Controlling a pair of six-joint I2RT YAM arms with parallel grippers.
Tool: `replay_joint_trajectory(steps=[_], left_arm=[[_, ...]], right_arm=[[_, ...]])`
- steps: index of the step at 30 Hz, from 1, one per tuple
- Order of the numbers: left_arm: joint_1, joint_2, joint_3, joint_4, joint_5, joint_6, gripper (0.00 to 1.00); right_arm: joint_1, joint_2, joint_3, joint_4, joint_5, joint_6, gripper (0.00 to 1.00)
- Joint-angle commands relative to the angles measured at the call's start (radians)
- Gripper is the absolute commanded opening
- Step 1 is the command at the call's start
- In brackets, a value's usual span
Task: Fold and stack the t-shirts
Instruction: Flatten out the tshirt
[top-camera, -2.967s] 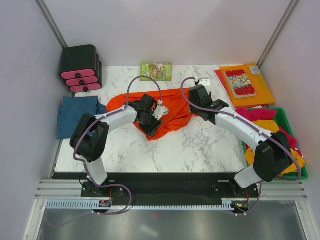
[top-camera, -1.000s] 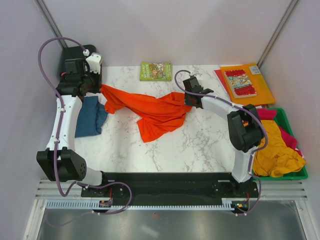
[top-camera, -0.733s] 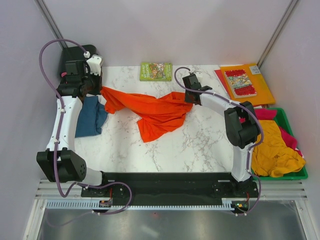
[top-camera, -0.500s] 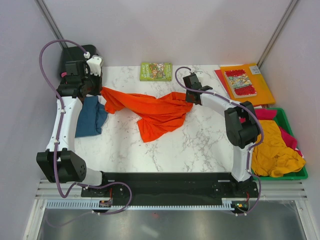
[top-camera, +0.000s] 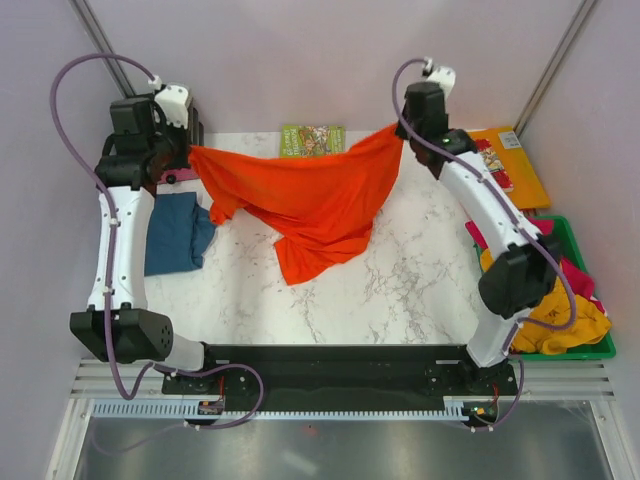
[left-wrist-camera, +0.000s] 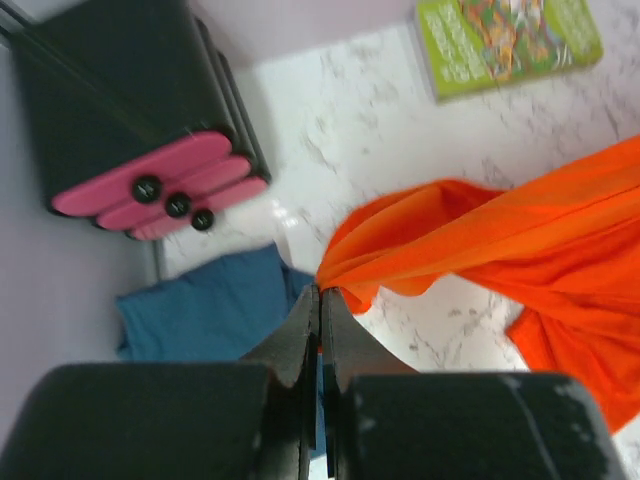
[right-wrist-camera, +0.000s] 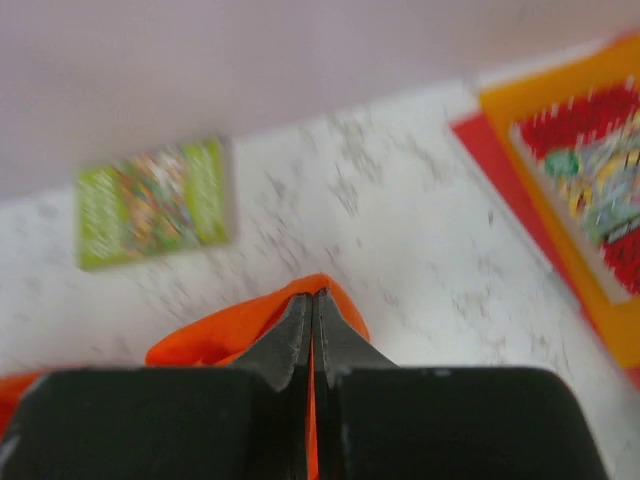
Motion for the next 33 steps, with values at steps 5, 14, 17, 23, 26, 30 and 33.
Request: replay_joint_trajectory(steps=[5, 14, 17, 23, 26, 30, 33], left_arm=[[0.030, -0.048, 0.192, 0.006, -0.036, -0.021, 0.02], [0.072, -0.096, 0.452, -0.077, -0.007, -0.060, 0.02], [0.073, -0.108, 0.615, -0.109, 0.000, -0.080, 0.02], [0.072, -0.261, 0.652, -0.108, -0.011, -0.077, 0.02], [0.072, -0.326, 0.602, -0.109, -0.013, -0.057, 0.02], [0.072, -0.444, 0.536, -0.112, -0.008, -0.054, 0.02], [0.070, -0.482, 0.519, -0.132, -0.008, -0.064, 0.02]], right_arm=[[0.006, -0.348, 0.110, -0.037, 0.025, -0.069, 0.00], [0.031, -0.554, 0.220, -0.142, 0.044, -0.145, 0.00], [0.065, -0.563, 0.399, -0.191, 0.053, -0.158, 0.00], [0.074, -0.647, 0.437, -0.215, 0.062, -0.190, 0.00], [0.074, -0.703, 0.412, -0.215, 0.082, -0.208, 0.00], [0.077, -0.750, 0.418, -0.215, 0.087, -0.219, 0.00], [0.077, -0.756, 0.418, -0.214, 0.096, -0.219, 0.00]])
